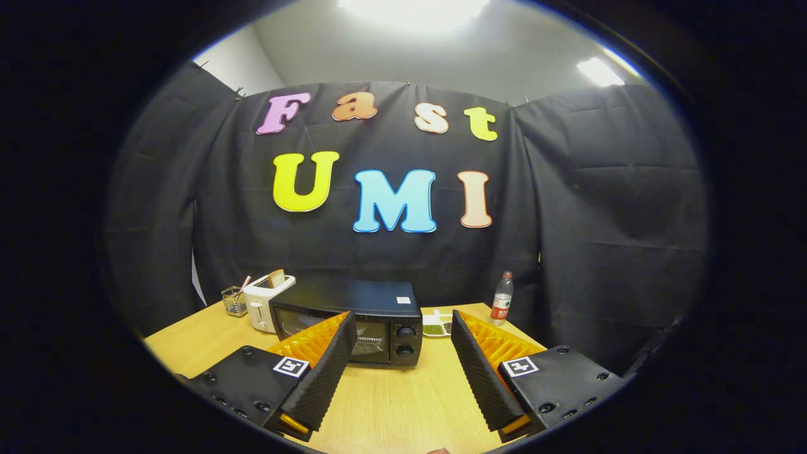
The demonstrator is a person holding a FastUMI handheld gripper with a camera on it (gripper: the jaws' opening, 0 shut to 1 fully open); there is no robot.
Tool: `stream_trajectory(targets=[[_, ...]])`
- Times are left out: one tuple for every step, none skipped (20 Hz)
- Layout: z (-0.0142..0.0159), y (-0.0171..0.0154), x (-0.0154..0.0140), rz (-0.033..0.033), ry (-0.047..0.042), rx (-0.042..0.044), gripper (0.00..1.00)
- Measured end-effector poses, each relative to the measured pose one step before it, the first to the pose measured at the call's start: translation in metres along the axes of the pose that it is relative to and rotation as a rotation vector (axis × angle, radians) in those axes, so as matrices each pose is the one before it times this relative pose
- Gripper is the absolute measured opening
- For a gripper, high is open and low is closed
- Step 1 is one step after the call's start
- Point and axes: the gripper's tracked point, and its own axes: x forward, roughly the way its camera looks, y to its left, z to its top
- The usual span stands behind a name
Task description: Open the toaster oven, put the food inside, and close the toaster oven door.
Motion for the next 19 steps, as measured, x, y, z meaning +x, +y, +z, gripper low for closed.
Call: stream_trajectory(targets=[[-0.00171,-0.0044,-0.00084,-0.00983,0.002,0.00321,0.95],[-0.00095,-0.00173,-0.00211,-0.00461,0.00264,0.00132,0.95],[-0.00144,-0.00199,-0.00007,-0.00274,0.00199,0.00037,0.95],[0.0003,0.00042,-0.00169,0.00102,-0.00222,-0.00065,0.95],[0.00271,-0.0005,-0.00053,-0.00041,-0.00638,-0.00082,0.95],[0.00202,0.00024,-0.00092,0.00238,-0.00595,0.00125,0.95],[0.00181,0.00203,-0.00009,0.00878,-0.00858,0.00161,0.95],[0.00168,0.00173,-0.00066,0.00367,-0.005,0.00097,0.95],[0.00028,0.00144,-0.00055,0.01188,-0.00284,0.0031,0.95],[0.00064,0.00191,-0.0015,0.00564,-0.00089,0.00416,0.95],[0.00083,-0.00124,-0.0013,0.00196,-0.00244,0.00274,0.96],[0.001,0.00006,-0.00096,-0.00082,-0.00583,-0.00025,0.95],[0.00056,-0.00106,-0.0002,-0.00101,-0.00212,-0.00081,0.95],[-0.00042,-0.00106,-0.00152,-0.00103,-0.00252,-0.00024,0.95],[-0.00033,-0.00005,0.00051,-0.00051,0.00224,0.00202,0.95],[-0.00112,-0.00002,-0.00033,0.00294,0.00408,0.00649,0.95],[-0.0006,0.00022,0.00005,0.00383,0.00448,0.00577,0.95],[0.00009,-0.0023,-0.00057,-0.0047,-0.00123,0.00291,0.95],[-0.00117,-0.00318,0.00035,-0.00319,0.00321,0.00046,0.95]])
